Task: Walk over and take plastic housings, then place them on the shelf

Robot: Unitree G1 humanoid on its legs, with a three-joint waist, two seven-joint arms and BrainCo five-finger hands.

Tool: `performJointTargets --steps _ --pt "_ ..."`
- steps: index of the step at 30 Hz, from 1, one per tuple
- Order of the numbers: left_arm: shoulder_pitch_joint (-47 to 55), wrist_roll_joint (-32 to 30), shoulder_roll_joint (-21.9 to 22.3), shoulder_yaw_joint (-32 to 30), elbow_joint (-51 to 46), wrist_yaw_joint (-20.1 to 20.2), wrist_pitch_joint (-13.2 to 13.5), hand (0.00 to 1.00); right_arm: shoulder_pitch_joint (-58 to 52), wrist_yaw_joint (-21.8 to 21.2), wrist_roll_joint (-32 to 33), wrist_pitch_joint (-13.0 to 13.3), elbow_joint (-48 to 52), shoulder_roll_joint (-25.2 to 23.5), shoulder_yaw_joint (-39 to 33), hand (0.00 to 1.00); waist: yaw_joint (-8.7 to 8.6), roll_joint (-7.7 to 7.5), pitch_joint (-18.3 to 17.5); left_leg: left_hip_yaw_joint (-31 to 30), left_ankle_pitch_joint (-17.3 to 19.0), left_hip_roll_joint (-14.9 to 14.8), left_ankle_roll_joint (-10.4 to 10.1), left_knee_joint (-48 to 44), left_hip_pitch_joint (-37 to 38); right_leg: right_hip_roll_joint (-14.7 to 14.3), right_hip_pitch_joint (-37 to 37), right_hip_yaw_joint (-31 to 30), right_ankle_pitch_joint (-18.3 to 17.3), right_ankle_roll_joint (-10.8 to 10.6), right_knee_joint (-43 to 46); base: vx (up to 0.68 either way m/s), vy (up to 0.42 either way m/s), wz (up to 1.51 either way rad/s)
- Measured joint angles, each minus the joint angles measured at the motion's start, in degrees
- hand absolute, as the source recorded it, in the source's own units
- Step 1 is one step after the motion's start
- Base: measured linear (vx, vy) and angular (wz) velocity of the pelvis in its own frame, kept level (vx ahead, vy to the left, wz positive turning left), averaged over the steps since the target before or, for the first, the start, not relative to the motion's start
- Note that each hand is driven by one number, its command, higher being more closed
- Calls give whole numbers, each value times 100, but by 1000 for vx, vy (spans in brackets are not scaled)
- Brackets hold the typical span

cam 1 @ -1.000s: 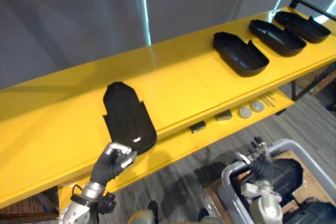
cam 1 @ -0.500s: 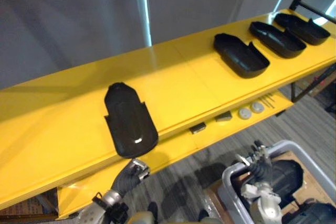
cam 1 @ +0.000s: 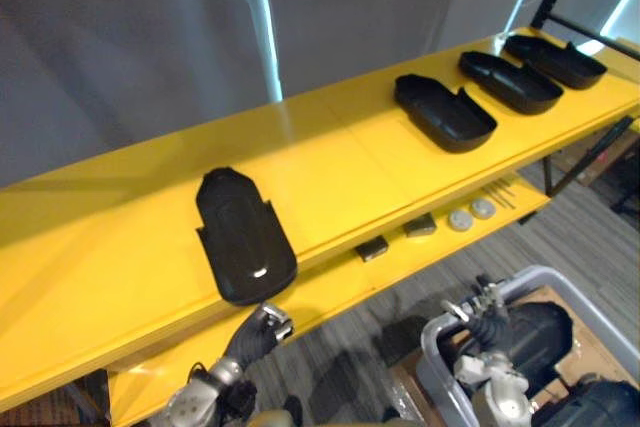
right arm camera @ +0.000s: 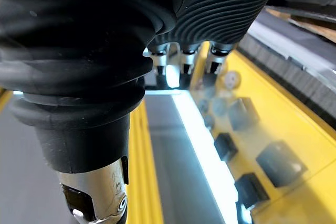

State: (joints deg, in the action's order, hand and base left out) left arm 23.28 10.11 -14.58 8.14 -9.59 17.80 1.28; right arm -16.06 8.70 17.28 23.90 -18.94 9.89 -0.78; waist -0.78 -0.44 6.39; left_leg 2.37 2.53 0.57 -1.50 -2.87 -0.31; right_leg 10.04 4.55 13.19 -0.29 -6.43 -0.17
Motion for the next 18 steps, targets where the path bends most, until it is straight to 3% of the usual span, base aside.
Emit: performJointTargets --steps 10,12,18 --pt "-479 -166 -25 -110 302 -1218 -20 100 -47 -124 -1 21 -17 -10 -11 0 -26 -8 -86 133 -106 -13 -9 278 231 -17 77 -123 55 -40 -117 3 0 -7" --pt "-614 -175 24 -184 456 -1588 -95 100 -43 -135 -1 79 -17 -50 -13 0 -37 -8 -86 152 -110 -5 -4 292 248 -19 76 -154 66 -46 -121 -12 7 -5" --pt "-649 -167 295 -239 594 -2192 -173 100 -32 -289 2 105 -16 -80 -28 0 -88 -7 -86 291 -146 -12 -2 362 367 -24 84 -282 106 -56 -130 -25 10 -12"
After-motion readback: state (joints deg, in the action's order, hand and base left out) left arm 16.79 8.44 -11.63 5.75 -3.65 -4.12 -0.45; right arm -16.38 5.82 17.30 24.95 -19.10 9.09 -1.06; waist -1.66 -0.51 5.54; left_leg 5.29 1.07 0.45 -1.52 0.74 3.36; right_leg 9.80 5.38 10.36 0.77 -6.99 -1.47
